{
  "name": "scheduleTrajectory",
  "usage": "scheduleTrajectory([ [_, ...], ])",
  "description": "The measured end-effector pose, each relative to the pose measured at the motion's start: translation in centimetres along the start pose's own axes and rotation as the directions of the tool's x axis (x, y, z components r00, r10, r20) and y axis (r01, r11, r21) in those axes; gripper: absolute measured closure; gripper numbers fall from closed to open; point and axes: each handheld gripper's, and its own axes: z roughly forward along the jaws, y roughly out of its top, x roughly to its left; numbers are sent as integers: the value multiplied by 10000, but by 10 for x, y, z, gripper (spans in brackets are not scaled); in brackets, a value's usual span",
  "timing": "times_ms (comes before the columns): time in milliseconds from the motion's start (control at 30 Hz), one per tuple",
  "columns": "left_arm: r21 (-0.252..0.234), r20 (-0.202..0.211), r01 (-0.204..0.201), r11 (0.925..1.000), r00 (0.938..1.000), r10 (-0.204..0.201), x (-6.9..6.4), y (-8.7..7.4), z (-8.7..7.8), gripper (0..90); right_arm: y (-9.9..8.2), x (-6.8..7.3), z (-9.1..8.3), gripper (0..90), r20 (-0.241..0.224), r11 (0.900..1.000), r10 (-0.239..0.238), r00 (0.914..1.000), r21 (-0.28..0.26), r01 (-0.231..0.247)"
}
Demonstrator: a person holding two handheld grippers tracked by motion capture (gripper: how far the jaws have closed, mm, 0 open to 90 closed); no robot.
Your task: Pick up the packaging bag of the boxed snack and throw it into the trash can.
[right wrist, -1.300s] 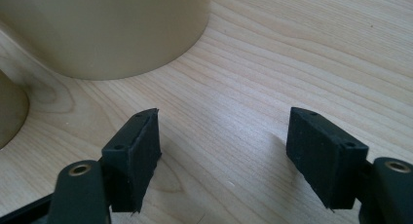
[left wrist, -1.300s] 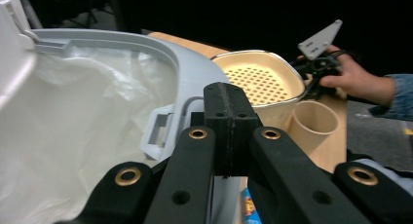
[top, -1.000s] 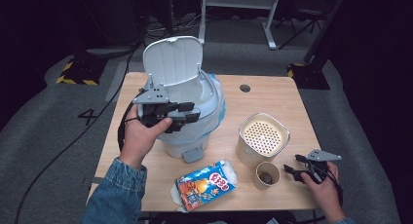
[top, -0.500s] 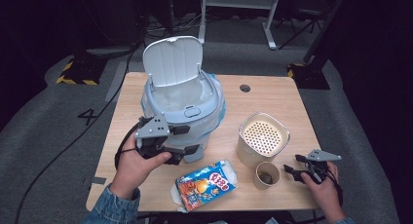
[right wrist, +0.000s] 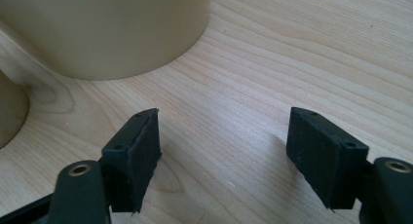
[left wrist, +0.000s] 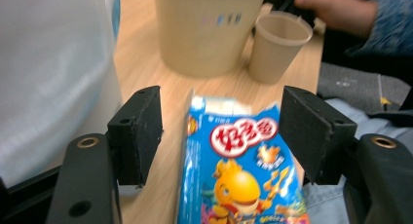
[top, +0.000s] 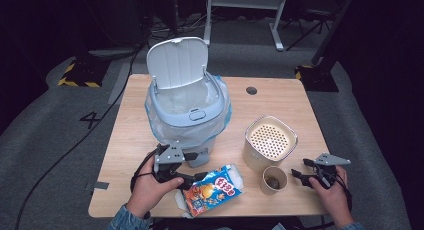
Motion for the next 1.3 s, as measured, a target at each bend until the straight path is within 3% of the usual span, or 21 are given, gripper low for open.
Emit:
scheduleTrajectory([
  [233, 434, -98, 353, 9984, 9993, -349, 5, -20, 21, 264, 0, 0, 0, 287, -2, 10000, 0, 10000, -3, 0],
  [267, 730, -12, 489, 9961, 9988, -489, 6, -25, 27, 264, 0, 0, 0, 286, -4, 10000, 0, 10000, -3, 0],
  [400, 1092, 24, 760, 9911, 9971, -767, 10, -35, 39, 238, 0, 0, 0, 287, -4, 10000, 1, 10000, -1, -1],
  [467, 1524, 59, 1019, 9830, 9946, -1040, 13, -42, 48, 257, 0, 0, 0, 286, -4, 10000, 1, 10000, -2, -1],
  [500, 1524, 59, 1019, 9830, 9946, -1040, 13, -42, 48, 272, 0, 0, 0, 286, -4, 10000, 1, 10000, -2, -1],
  [567, 1932, 168, 1217, 9736, 9917, -1273, 18, -49, 57, 281, 0, 0, 0, 286, -3, 10000, 1, 10000, -2, -1],
  [633, 2087, 108, 1201, 9706, 9921, -1251, 20, -50, 60, 288, 0, 0, 0, 286, -5, 10000, 3, 10000, -2, -3],
  [733, 2599, 1, 1317, 9566, 9907, -1364, 24, -54, 66, 326, 0, 0, 0, 286, -3, 10000, 2, 10000, -2, -2],
  [767, 2599, 1, 1317, 9566, 9907, -1364, 24, -54, 66, 365, 0, 0, 0, 286, -3, 10000, 2, 10000, -2, -2],
  [800, 2865, 28, 1484, 9465, 9878, -1558, 26, -56, 70, 370, 0, 0, 0, 286, -3, 10000, 1, 10000, -1, -1],
  [867, 2895, 49, 1596, 9438, 9857, -1682, 26, -56, 71, 372, 0, 0, 0, 286, -3, 10000, 1, 10000, -1, -1],
  [933, 3000, 159, 1589, 9406, 9851, -1715, 28, -56, 72, 444, 0, 0, 0, 286, -4, 10000, 2, 10000, -2, -2],
  [1033, 3113, 90, 1537, 9378, 9863, -1647, 27, -55, 72, 522, 0, 0, 0, 287, -2, 10000, 1, 10000, -2, -1],
  [1067, 3347, -74, 1051, 9365, 9940, -1089, 24, -53, 73, 547, 0, 0, 0, 286, -3, 10000, 3, 10000, -1, -3],
  [1167, 3723, -417, 520, 9267, 9984, -393, 19, -49, 75, 634, 0, 0, 0, 286, -1, 10000, 1, 10000, -1, -1],
  [1300, 3865, -647, 513, 9209, 9975, -284, 19, -46, 75, 735, 0, 0, 0, 287, -2, 10000, 1, 10000, -2, -1],
])
